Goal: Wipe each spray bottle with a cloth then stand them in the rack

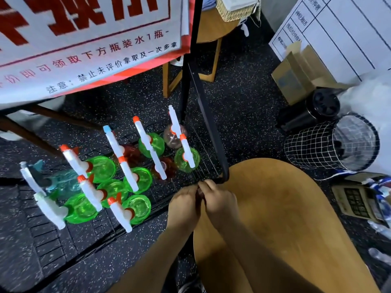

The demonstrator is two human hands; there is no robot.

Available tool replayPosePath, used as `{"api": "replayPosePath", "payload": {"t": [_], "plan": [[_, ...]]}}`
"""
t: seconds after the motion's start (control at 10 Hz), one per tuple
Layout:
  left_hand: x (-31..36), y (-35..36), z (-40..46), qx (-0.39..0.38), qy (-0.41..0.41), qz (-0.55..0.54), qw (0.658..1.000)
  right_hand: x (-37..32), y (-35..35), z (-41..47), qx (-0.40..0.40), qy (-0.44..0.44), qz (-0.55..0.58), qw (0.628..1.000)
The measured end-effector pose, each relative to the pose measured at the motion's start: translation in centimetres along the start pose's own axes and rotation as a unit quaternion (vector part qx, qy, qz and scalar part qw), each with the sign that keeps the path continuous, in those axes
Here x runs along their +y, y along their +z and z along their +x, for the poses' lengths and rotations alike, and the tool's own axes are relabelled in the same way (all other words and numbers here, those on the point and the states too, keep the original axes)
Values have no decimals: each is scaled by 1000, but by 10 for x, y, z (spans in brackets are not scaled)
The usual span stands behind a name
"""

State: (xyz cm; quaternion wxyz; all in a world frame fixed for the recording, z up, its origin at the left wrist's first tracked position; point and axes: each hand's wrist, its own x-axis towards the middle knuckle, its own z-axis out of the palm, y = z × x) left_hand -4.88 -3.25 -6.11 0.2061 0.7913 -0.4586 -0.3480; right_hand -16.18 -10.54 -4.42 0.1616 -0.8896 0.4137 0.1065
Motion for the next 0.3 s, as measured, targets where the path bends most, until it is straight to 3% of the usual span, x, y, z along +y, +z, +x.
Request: {"api": "replayPosePath", "payload": {"t": [0.1, 0.3], "plan": [[-1, -2, -3, 14, 29, 10, 999, -1, -4, -10, 6, 23, 2, 1000], [9, -24, -12, 27, 55, 15, 998, -5, -40, -39, 6, 57, 130, 990]]}}
